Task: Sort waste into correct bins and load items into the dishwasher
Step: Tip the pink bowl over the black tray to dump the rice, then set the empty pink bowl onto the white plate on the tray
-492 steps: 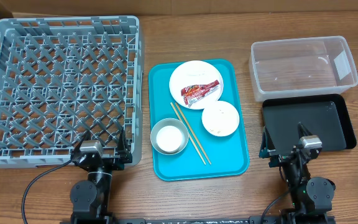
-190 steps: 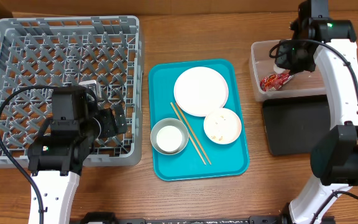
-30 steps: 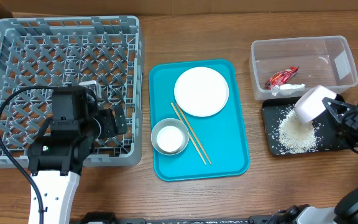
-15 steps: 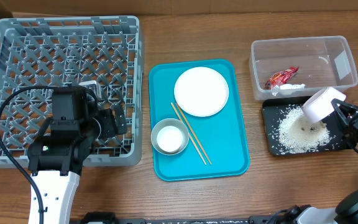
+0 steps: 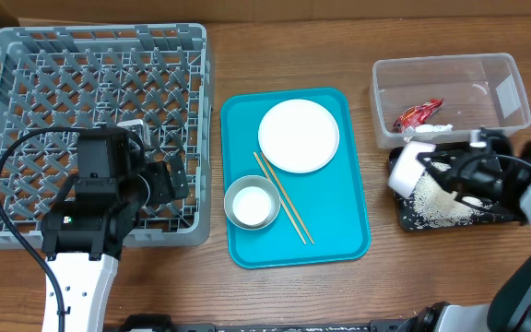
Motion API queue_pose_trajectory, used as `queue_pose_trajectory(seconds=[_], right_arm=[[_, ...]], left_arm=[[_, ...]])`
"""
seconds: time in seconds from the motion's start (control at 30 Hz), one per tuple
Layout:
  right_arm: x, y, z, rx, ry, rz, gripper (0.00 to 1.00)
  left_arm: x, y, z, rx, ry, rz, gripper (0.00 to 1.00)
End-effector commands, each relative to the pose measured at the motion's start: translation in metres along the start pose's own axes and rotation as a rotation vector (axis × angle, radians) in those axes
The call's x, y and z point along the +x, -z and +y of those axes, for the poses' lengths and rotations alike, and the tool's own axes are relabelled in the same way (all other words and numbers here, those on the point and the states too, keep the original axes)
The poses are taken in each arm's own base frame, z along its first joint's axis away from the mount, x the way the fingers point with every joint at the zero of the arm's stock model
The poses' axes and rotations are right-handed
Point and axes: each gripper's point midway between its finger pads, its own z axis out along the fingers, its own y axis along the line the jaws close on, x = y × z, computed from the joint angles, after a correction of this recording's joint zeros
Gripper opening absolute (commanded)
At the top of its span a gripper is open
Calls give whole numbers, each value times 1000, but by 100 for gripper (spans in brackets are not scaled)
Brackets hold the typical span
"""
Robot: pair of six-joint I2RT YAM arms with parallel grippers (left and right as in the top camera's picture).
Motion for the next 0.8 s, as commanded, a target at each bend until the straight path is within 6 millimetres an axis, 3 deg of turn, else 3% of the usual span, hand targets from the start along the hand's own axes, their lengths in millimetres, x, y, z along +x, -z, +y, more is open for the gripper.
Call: queue_pose_trajectory(seconds=[0.0,0.27,0.53,0.67,0.77], right_arm=[[9,-23,26,185,246,69,4],[30,-95,46,480,575,168,4],[39,-174,72,532,939,86,4],[46,-205,71,518,1003,80,4],[54,-223,56,517,1007,120,4]], left_arm=[[-8,4,-6,20,7,-21,100],[-8,4,-6,20,7,-21,100],[-8,4,-6,20,7,-21,100],[-8,4,-6,20,7,-20,100],[-8,4,-6,20,7,-20,100]])
